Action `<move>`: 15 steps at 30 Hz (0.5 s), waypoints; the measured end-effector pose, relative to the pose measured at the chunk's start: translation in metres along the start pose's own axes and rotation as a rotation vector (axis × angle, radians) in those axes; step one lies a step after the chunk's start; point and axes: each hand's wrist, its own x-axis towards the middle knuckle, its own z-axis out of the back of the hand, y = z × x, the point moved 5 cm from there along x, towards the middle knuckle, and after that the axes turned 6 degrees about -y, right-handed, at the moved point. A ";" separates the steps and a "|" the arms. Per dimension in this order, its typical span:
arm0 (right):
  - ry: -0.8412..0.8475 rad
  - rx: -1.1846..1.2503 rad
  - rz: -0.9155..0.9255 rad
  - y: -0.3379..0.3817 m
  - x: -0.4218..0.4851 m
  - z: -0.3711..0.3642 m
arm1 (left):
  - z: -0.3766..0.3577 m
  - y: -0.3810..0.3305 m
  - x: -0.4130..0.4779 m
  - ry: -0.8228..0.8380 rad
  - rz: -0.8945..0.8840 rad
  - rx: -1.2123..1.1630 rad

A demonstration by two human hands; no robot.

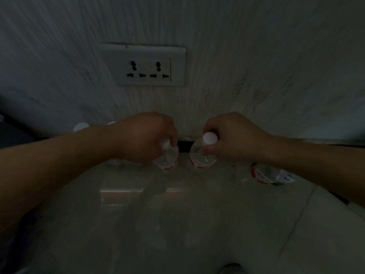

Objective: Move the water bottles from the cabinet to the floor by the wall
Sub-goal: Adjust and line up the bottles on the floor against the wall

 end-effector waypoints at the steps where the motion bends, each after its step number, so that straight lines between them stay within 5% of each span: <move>1: 0.008 0.013 -0.006 0.001 0.002 -0.001 | 0.000 0.002 -0.002 0.009 0.012 -0.007; 15: 0.046 -0.045 0.032 0.019 0.009 -0.013 | -0.012 0.015 -0.015 -0.025 -0.022 -0.105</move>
